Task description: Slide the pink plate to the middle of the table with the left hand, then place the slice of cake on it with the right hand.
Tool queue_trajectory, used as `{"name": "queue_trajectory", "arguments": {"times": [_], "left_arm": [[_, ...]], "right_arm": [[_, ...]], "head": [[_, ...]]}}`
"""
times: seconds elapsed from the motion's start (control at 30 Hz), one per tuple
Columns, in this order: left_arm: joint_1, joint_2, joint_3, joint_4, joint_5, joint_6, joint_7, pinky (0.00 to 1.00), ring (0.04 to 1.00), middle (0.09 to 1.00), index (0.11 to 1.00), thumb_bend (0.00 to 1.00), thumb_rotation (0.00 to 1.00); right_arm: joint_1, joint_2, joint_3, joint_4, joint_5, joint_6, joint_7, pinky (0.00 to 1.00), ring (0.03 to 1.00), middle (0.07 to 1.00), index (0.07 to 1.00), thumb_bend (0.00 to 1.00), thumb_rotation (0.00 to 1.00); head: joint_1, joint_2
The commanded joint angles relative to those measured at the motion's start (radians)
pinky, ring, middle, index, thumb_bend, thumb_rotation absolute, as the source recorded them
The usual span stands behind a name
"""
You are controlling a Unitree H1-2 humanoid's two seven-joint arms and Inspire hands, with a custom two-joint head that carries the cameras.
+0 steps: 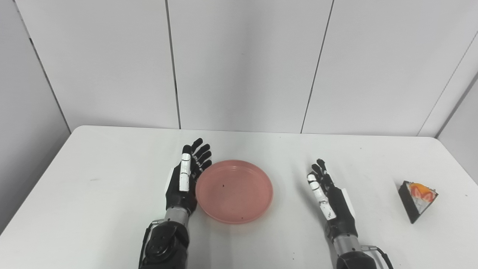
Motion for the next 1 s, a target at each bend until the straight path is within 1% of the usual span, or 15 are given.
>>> {"name": "queue_trajectory", "arguments": {"times": [0.0, 0.1, 0.2, 0.27, 0.33, 0.4, 0.43, 0.47, 0.5, 0.53, 0.63, 0.67, 0.8, 0.9, 0.97], "left_arm": [[0.044, -0.029, -0.020, 0.069, 0.018, -0.020, -0.004, 0.86, 0.880, 0.864, 0.854, 0.73, 0.95], [0.039, -0.033, -0.033, 0.098, 0.040, -0.051, -0.003, 0.88, 0.890, 0.875, 0.868, 0.73, 0.98], [0.037, -0.034, -0.043, 0.122, 0.064, -0.083, 0.001, 0.88, 0.891, 0.878, 0.873, 0.73, 0.99], [0.034, -0.034, -0.048, 0.135, 0.069, -0.100, -0.001, 0.88, 0.892, 0.882, 0.876, 0.72, 0.98], [0.032, -0.033, -0.050, 0.145, 0.069, -0.109, -0.010, 0.89, 0.896, 0.888, 0.880, 0.72, 0.99], [0.031, -0.033, -0.049, 0.141, 0.061, -0.098, -0.014, 0.88, 0.897, 0.891, 0.878, 0.72, 0.99], [0.031, -0.031, -0.050, 0.140, 0.062, -0.096, -0.015, 0.88, 0.897, 0.891, 0.877, 0.72, 0.99], [0.032, -0.030, -0.051, 0.139, 0.063, -0.096, -0.015, 0.88, 0.897, 0.892, 0.877, 0.71, 0.99], [0.032, -0.028, -0.051, 0.137, 0.063, -0.093, -0.018, 0.88, 0.898, 0.892, 0.877, 0.71, 1.00], [0.032, -0.026, -0.052, 0.136, 0.062, -0.091, -0.021, 0.89, 0.901, 0.895, 0.878, 0.70, 1.00], [0.034, -0.019, -0.050, 0.132, 0.057, -0.088, -0.032, 0.90, 0.906, 0.902, 0.885, 0.69, 1.00], [0.035, -0.019, -0.048, 0.132, 0.056, -0.090, -0.033, 0.89, 0.902, 0.899, 0.880, 0.69, 0.99], [0.032, -0.005, -0.047, 0.139, 0.057, -0.093, -0.045, 0.89, 0.901, 0.899, 0.882, 0.70, 0.99], [0.029, 0.003, -0.044, 0.144, 0.056, -0.094, -0.054, 0.90, 0.908, 0.902, 0.887, 0.71, 0.99], [0.026, 0.004, -0.039, 0.150, 0.054, -0.096, -0.054, 0.89, 0.902, 0.897, 0.881, 0.72, 0.97]], "right_arm": [[-0.035, -0.010, 0.000, -0.027, -0.003, -0.042, 0.007, 0.99, 0.953, 0.960, 0.982, 0.57, 0.79], [-0.039, -0.029, -0.005, -0.036, -0.025, -0.056, -0.005, 0.98, 0.957, 0.960, 0.980, 0.55, 0.78], [-0.050, -0.077, -0.007, -0.042, -0.063, -0.095, 0.001, 0.97, 0.972, 0.969, 0.978, 0.54, 0.78], [-0.052, -0.102, -0.009, -0.053, -0.074, -0.090, 0.010, 0.97, 0.986, 0.986, 0.995, 0.56, 0.78], [-0.055, -0.146, -0.004, -0.084, -0.154, -0.080, -0.011, 0.94, 0.973, 0.983, 0.994, 0.54, 0.77], [-0.061, -0.187, -0.003, -0.101, -0.226, -0.075, -0.030, 0.92, 0.960, 0.977, 0.989, 0.53, 0.76], [-0.062, -0.201, -0.009, -0.115, -0.247, -0.061, -0.038, 0.92, 0.958, 0.975, 0.988, 0.53, 0.76], [-0.062, -0.209, -0.013, -0.125, -0.262, -0.051, -0.044, 0.90, 0.951, 0.969, 0.978, 0.53, 0.72], [-0.060, -0.223, -0.020, -0.150, -0.294, -0.018, -0.054, 0.90, 0.947, 0.965, 0.974, 0.53, 0.69], [-0.058, -0.231, -0.026, -0.168, -0.319, 0.006, -0.061, 0.88, 0.945, 0.964, 0.963, 0.58, 0.70], [-0.052, -0.254, -0.042, -0.229, -0.408, 0.096, -0.070, 0.84, 0.927, 0.958, 0.956, 0.62, 0.69], [-0.051, -0.257, -0.045, -0.243, -0.432, 0.120, -0.071, 0.82, 0.913, 0.953, 0.959, 0.64, 0.66], [-0.051, -0.283, -0.045, -0.295, -0.546, 0.203, -0.068, 0.78, 0.876, 0.933, 0.973, 0.64, 0.59], [-0.054, -0.291, -0.046, -0.312, -0.599, 0.250, -0.068, 0.74, 0.862, 0.923, 0.962, 0.65, 0.55], [-0.057, -0.300, -0.046, -0.319, -0.630, 0.286, -0.057, 0.74, 0.866, 0.924, 0.958, 0.65, 0.53]], "head": [[-0.006, -0.004], [-0.016, -0.009], [-0.031, -0.015], [-0.041, -0.017], [-0.052, -0.021], [-0.062, -0.023], [-0.073, -0.026], [-0.073, -0.026], [-0.085, -0.031], [-0.088, -0.031], [-0.113, -0.036], [-0.113, -0.036], [-0.159, -0.040], [-0.173, -0.038], [-0.184, -0.036]]}}
